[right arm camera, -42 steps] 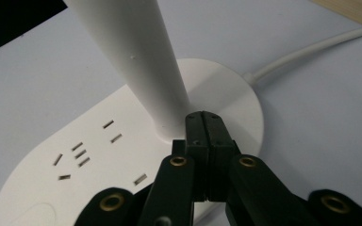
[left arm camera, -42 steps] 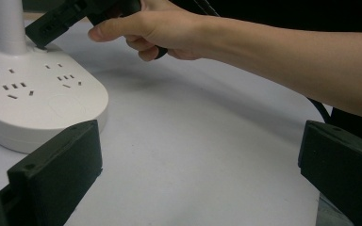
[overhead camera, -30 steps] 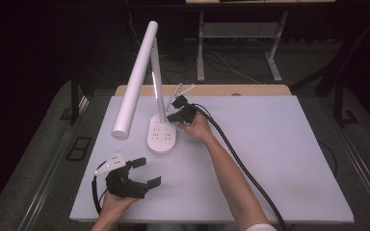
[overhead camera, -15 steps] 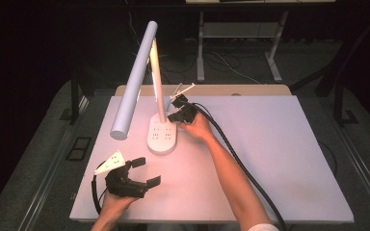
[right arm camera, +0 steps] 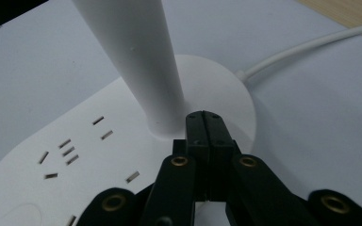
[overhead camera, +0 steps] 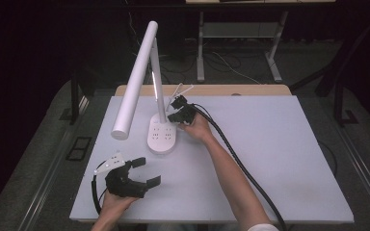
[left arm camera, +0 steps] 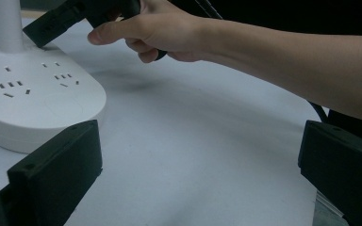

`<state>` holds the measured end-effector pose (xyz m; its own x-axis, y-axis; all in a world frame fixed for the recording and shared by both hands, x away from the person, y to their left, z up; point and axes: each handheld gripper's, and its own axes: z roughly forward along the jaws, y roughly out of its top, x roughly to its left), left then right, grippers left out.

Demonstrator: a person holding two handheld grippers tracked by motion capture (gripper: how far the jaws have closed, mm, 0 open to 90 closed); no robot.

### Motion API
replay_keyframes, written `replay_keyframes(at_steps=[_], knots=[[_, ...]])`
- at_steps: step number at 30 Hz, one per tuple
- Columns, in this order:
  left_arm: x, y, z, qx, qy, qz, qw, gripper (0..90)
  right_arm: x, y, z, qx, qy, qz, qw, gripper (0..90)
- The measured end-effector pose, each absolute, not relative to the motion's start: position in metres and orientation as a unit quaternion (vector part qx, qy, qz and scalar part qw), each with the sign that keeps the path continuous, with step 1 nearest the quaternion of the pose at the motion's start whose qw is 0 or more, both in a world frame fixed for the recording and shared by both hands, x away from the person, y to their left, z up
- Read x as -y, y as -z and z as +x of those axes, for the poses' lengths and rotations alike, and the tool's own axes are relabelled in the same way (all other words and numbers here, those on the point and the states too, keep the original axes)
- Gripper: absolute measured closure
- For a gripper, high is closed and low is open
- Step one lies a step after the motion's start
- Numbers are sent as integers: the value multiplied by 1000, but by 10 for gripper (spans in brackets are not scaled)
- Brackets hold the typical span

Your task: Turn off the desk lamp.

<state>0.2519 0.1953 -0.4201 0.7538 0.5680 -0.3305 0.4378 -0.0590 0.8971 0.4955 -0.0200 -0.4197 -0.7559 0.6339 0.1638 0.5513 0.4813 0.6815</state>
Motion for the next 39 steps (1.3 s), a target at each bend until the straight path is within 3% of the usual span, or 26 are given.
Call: replay_keyframes(at_steps=[39], knots=[[-198, 421, 254, -353, -53, 719, 596, 0, 18, 418, 493, -859, -371, 347, 67, 900]])
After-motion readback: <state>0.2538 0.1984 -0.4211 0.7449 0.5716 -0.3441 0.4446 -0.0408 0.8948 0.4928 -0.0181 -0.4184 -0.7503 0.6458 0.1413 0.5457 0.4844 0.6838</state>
